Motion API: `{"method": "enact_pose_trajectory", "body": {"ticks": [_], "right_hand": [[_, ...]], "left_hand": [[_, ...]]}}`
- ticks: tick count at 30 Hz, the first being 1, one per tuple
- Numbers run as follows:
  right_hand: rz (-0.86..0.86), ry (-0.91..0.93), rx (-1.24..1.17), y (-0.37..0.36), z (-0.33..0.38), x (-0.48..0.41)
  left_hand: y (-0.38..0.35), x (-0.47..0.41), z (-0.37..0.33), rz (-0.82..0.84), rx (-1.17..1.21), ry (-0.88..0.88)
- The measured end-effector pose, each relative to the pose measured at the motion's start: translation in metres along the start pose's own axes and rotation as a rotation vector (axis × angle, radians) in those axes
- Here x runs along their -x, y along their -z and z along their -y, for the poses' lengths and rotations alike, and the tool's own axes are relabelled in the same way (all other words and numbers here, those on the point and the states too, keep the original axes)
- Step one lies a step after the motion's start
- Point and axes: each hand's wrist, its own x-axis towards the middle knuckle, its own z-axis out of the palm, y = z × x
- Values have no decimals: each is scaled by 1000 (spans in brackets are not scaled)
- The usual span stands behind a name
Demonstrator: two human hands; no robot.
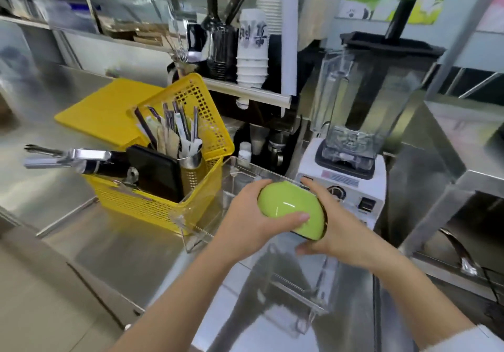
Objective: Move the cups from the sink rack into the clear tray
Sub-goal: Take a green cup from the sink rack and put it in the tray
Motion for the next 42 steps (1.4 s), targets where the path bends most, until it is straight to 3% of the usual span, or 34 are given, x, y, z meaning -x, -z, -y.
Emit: {"method": "enact_pose_trajectory", "body": {"ticks": [6, 17, 29, 42], "right_hand": [[69, 47, 78, -11, 4, -30], [76, 177, 301, -39, 2, -71], [217, 175, 271, -37, -4, -114], [120, 139, 186, -35, -7, -135]], "left_hand": [[23, -17, 33, 70, 6, -31], [64, -40, 66, 282, -199, 121], [60, -53, 72, 105, -240, 147], [44, -65, 81, -5, -319, 105]]}}
